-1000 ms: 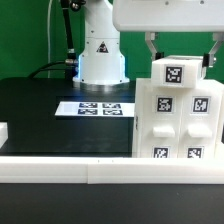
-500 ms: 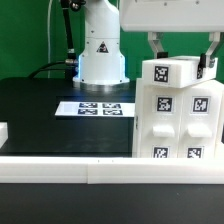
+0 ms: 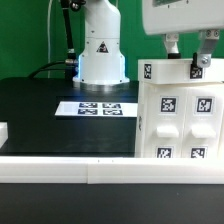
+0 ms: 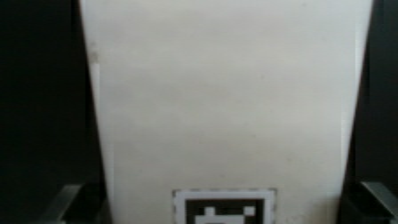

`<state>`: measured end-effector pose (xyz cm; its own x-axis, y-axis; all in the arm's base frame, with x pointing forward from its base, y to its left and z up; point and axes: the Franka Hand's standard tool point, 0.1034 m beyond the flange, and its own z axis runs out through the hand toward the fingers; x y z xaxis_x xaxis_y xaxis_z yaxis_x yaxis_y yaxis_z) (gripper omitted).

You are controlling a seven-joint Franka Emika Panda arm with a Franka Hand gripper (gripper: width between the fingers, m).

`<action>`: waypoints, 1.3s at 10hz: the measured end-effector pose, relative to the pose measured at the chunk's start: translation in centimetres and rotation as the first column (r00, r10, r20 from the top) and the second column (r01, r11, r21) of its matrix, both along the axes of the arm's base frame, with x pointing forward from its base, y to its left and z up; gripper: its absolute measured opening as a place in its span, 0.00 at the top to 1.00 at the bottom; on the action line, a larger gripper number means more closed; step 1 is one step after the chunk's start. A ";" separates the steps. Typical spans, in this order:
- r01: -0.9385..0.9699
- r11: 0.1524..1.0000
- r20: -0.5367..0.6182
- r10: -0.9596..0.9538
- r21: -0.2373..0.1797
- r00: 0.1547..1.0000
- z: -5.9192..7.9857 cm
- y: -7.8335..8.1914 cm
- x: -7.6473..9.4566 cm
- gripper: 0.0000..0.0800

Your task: Assemble cabinet

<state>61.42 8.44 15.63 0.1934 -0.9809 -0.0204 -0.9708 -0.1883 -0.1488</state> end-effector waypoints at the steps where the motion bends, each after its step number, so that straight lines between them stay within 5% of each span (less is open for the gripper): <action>1: 0.065 0.998 0.003 -0.065 0.013 0.998 0.1 0.2 0.1 0.31; 6: 0.260 0.964 -0.017 -0.259 0.060 0.966 0.0 0.4 0.0 0.31; 9: 0.568 0.812 -0.062 -0.566 0.129 0.822 0.0 0.4 0.2 0.31; 13: 0.610 0.778 -0.087 -0.604 0.149 0.792 0.0 0.3 0.2 0.31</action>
Offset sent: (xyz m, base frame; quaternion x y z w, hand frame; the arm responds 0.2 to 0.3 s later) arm 0.0000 0.0000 0.0000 0.0000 0.0000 0.1296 0.9916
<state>61.65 8.76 15.62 -0.4447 -0.8768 -0.1829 -0.8804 0.4654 -0.0905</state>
